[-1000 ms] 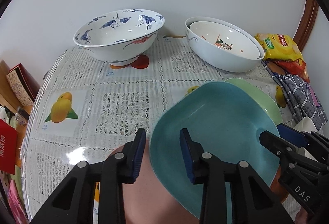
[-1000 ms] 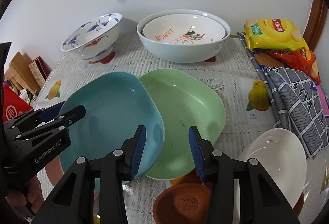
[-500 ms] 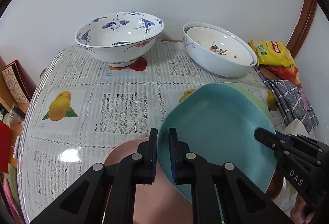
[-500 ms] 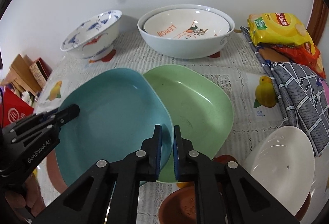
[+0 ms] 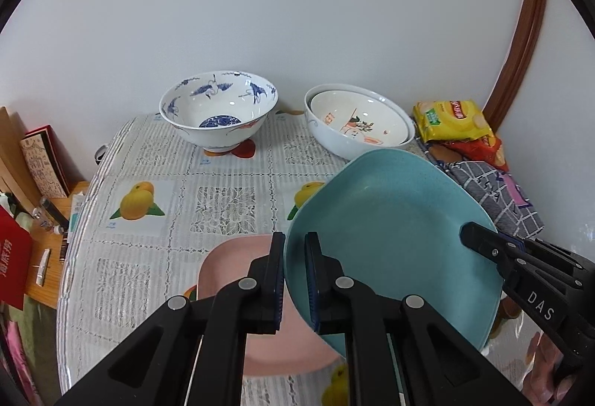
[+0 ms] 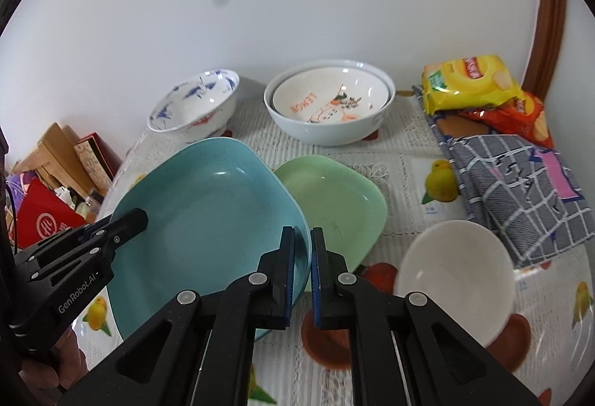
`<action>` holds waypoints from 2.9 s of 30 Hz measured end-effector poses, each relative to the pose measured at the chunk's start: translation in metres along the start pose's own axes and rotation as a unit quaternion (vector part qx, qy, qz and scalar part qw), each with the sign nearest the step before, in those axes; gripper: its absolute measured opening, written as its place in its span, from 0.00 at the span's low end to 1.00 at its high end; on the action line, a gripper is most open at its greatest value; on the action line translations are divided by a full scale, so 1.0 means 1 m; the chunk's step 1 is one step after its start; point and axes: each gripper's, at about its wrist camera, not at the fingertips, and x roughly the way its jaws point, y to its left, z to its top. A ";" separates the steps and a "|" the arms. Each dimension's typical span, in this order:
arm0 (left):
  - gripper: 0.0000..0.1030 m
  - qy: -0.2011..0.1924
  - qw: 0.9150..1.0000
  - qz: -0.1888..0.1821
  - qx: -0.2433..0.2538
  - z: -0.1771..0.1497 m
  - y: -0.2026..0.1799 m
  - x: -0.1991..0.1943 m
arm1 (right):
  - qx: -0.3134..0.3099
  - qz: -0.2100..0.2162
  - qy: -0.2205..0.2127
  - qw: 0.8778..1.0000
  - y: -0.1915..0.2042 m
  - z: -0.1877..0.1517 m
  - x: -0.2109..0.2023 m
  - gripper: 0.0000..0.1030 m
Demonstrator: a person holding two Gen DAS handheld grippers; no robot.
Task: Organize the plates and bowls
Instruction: 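Lift the blue plate with both tools and carry it over the pink plate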
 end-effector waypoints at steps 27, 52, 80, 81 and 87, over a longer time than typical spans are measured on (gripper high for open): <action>0.10 -0.029 1.000 0.003 0.000 -0.030 -0.001 -0.075 | 0.004 0.015 -0.036 0.999 0.011 -0.033 -0.073 0.06; 0.10 -0.021 0.999 0.019 -0.023 -0.035 0.026 -0.074 | -0.013 0.032 -0.025 0.999 0.037 -0.032 -0.056 0.06; 0.10 0.055 0.995 0.052 -0.062 -0.075 0.080 -0.016 | -0.048 0.051 0.064 0.995 0.075 -0.057 0.027 0.07; 0.10 0.057 0.995 0.052 -0.063 -0.076 0.081 -0.013 | -0.048 0.051 0.068 0.995 0.075 -0.058 0.030 0.07; 0.10 0.072 0.993 0.053 -0.071 -0.077 0.084 0.006 | -0.052 0.041 0.091 0.994 0.075 -0.055 0.053 0.08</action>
